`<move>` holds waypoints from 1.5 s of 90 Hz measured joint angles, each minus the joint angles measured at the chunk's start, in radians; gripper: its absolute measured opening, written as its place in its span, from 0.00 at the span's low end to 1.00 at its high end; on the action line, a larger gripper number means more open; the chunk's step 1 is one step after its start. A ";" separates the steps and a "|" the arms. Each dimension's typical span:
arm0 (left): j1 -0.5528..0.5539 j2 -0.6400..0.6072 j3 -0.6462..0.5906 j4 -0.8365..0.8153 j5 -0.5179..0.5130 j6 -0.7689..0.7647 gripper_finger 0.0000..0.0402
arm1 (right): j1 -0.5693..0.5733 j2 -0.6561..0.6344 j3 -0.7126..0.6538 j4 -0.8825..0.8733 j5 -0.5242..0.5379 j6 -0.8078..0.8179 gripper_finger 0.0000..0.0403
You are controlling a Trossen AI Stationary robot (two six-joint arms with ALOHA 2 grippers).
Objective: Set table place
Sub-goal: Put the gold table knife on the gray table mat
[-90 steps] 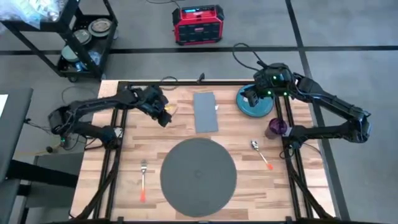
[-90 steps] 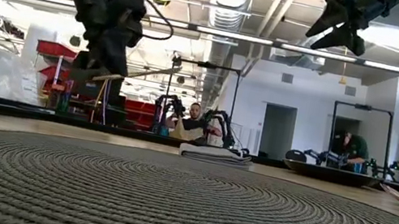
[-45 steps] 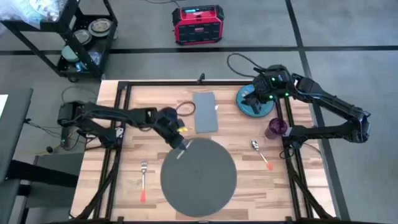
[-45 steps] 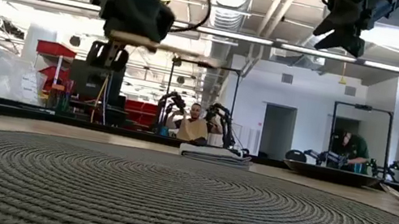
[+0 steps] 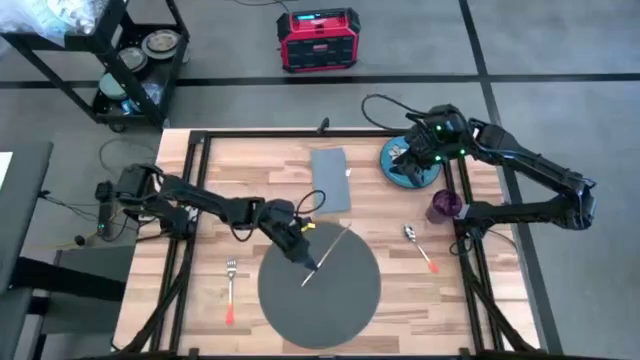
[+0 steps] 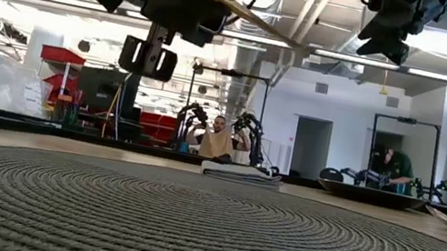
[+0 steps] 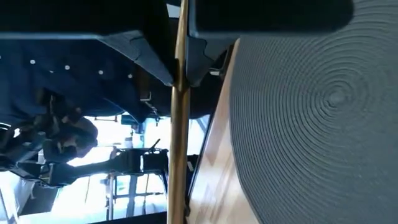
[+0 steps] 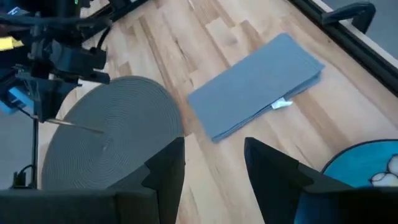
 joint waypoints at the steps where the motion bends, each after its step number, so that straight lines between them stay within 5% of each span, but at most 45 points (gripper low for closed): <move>1: -0.001 0.001 0.000 0.000 0.000 -0.002 0.00 | 0.000 0.000 0.000 -0.001 0.000 -0.001 0.38; 43: -0.030 0.011 0.077 0.002 -0.043 0.035 0.00 | 0.000 -0.002 0.000 0.119 -0.237 0.080 0.38; 55: -0.030 0.010 0.077 -0.034 -0.047 0.033 0.00 | 0.000 -0.003 0.000 0.130 -0.241 0.082 0.38; 69: -0.042 0.012 0.088 -0.262 -0.051 0.052 0.00 | 0.000 -0.003 0.000 0.128 -0.241 0.087 0.38; 83: -0.049 0.008 0.093 -0.029 -0.020 0.068 0.00 | 0.000 -0.003 0.000 0.128 -0.241 0.089 0.38; 99: -0.041 0.017 0.083 -0.302 -0.029 0.040 0.00 | 0.000 -0.003 0.000 0.131 -0.238 0.089 0.38; 111: -0.049 0.002 0.094 -0.132 -0.016 0.058 0.00 | 0.000 -0.003 0.000 0.131 -0.238 0.089 0.38; 124: -0.042 0.019 0.085 -0.243 -0.027 0.057 0.00 | 0.000 -0.003 0.000 0.141 -0.237 0.089 0.38; 135: -0.042 0.010 0.092 -0.159 -0.036 0.070 0.00 | 0.000 -0.004 0.000 0.149 -0.238 0.112 0.38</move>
